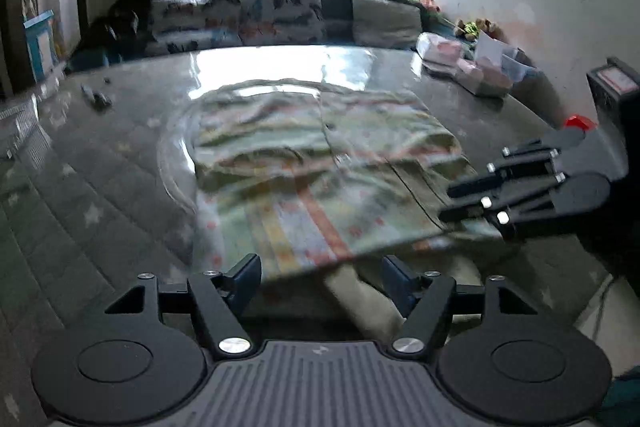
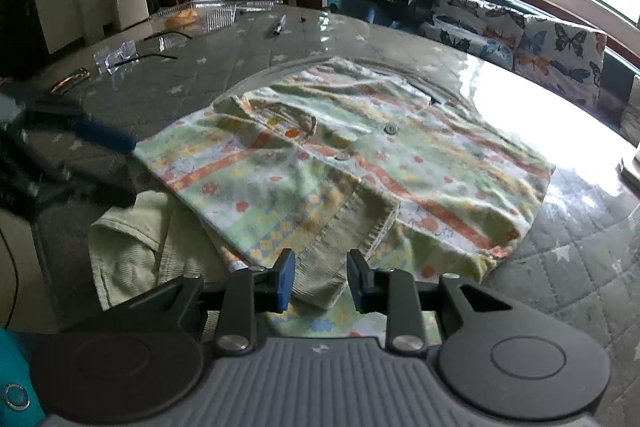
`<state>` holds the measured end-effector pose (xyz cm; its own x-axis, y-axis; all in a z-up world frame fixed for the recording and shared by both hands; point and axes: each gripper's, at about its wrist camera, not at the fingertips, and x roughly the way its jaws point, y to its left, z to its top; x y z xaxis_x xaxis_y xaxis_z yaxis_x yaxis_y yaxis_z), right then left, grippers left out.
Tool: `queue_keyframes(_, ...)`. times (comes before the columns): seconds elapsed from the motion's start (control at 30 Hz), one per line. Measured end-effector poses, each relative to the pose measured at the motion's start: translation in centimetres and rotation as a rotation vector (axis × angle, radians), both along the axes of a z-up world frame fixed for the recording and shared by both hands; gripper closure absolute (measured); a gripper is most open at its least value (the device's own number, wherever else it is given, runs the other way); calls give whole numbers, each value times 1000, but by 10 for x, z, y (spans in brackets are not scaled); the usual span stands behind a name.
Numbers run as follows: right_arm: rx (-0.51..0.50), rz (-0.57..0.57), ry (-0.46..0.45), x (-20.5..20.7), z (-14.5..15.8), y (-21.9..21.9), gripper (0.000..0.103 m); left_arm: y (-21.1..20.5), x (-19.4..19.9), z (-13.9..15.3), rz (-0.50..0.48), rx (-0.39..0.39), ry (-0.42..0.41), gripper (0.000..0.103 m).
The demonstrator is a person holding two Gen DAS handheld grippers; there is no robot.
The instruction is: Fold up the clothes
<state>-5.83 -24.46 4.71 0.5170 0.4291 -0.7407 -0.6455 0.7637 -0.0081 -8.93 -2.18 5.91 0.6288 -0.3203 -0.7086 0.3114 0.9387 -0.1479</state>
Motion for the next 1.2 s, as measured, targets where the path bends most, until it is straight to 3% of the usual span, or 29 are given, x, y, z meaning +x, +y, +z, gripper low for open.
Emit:
queue_keyframes(0.13, -12, 8, -23, -6, 5, -2, 69, -5, 1, -11, -10, -53, 97, 38)
queue_keyframes(0.23, -22, 12, -32, -11, 7, -6, 64, -6, 4, -18, -22, -101, 167, 59)
queue_keyframes(0.3, -30, 14, -36, -15, 7, -9, 64, -7, 5, -21, -31, -132, 205, 79)
queue_keyframes(0.4, -41, 14, -38, -19, 6, -13, 61, -7, 8, -13, -44, -161, 197, 89)
queue_keyframes(0.5, -54, 31, -41, -26, 6, -18, 55, -5, 16, 2, -47, -193, 165, 91)
queue_keyframes(0.57, -61, 58, -42, -31, 6, -19, 54, -1, 27, 10, -37, -221, 148, 91)
queue_keyframes(0.67, -64, 111, -46, -39, 7, -18, 44, 1, 46, 18, -13, -258, 137, 92)
queue_keyframes(0.9, -64, 184, -95, -41, 4, 4, 44, 0, 71, 25, -10, -298, 121, 92)
queue_keyframes(1.0, -44, 190, -87, -30, -1, 17, 53, 2, 71, 23, -15, -297, 127, 92)
queue_keyframes(1.07, -32, 180, -68, -22, -3, 22, 69, 4, 67, 22, -21, -290, 119, 90)
queue_keyframes(1.13, -6, 143, -22, -11, -4, 24, 79, 8, 60, 21, -33, -275, 100, 84)
queue_keyframes(1.2, 31, 117, 7, -2, -1, 20, 83, 14, 47, 21, -55, -251, 64, 55)
